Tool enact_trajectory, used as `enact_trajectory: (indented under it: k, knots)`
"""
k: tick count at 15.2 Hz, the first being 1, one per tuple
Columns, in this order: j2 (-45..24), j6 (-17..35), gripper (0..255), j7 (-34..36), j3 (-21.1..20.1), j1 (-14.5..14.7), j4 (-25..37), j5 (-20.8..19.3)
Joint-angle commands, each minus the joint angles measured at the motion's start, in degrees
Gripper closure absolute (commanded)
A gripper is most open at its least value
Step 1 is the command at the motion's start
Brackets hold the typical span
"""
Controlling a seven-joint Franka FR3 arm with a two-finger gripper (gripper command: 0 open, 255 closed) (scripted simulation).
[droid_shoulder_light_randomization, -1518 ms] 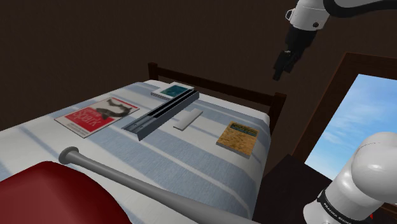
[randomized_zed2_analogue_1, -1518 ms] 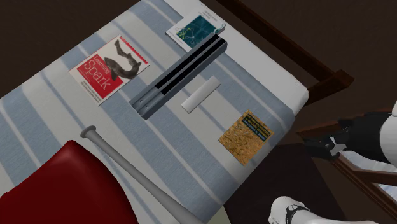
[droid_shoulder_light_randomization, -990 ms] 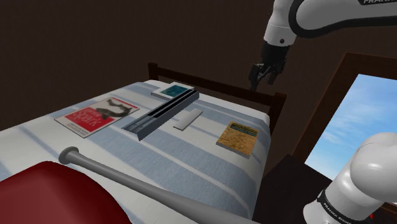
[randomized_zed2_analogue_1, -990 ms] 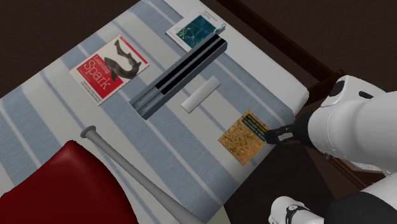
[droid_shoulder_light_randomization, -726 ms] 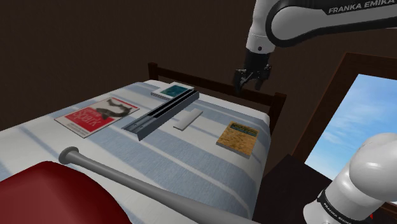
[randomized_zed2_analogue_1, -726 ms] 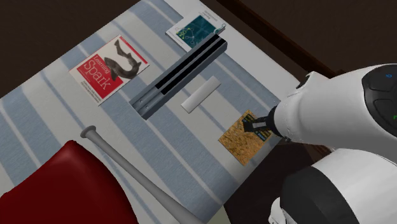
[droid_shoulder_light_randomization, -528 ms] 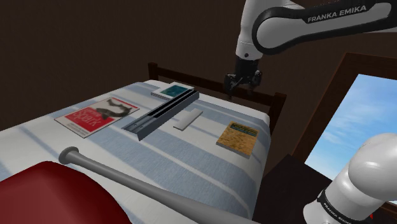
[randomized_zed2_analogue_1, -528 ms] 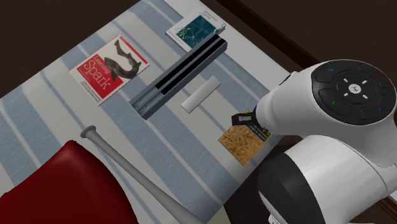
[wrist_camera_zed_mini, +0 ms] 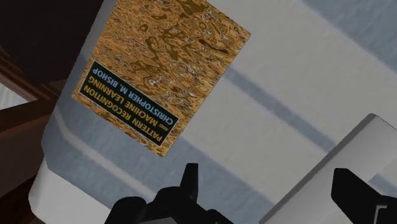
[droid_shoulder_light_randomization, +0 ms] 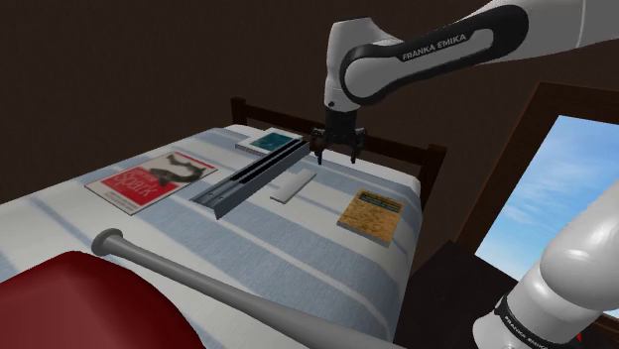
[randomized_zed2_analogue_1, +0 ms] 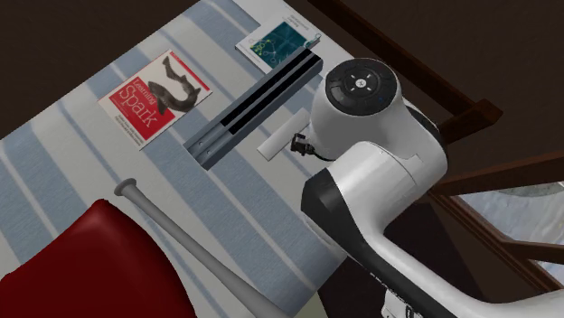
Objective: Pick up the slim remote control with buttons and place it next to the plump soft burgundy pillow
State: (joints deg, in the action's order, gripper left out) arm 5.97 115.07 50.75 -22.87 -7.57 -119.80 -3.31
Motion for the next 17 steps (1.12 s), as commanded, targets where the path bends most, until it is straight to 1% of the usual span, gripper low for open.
enact_trajectory:
  k: [1, 6, 12, 13, 17]
  knots:
    - [-4.9, 0.8, 0, 5.3, -0.7, -0.1, 3.2, -1.4]
    - [-17.4, 1.9, 0, 16.8, -0.5, 1.1, 12.7, -5.1]
    - [-32.0, 1.2, 0, 27.6, 2.1, 4.0, 26.7, -7.6]
    - [-32.2, 1.2, 0, 27.8, 2.2, 4.1, 27.0, -7.6]
    - [-33.3, 3.8, 0, 28.1, 2.5, 4.2, 25.5, -8.1]
